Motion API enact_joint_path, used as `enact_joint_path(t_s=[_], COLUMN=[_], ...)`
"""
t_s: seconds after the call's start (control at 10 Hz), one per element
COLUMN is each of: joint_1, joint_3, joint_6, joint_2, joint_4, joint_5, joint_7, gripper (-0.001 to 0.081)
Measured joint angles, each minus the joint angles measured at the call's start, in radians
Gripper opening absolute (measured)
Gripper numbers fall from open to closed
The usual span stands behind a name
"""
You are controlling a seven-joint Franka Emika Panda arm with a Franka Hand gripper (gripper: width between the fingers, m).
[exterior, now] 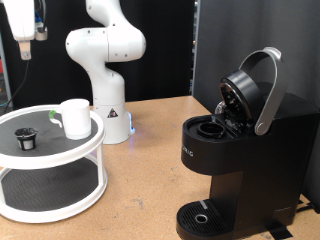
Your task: Make a cup of coffee with the keurig machine
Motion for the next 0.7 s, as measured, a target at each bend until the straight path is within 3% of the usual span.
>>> enact_joint_path(t_s=[0.3,0.7], joint_1=[0.002,0.0], joint_3=[-0.007,-0.044], joint_6=[0.028,0.166], joint_2=[0.001,0.031], joint_4=[-0.029,-0.11], joint_5=[0.006,-0.019], joint_7=[-0.03,-0.031], gripper=[0.0803,0.0803])
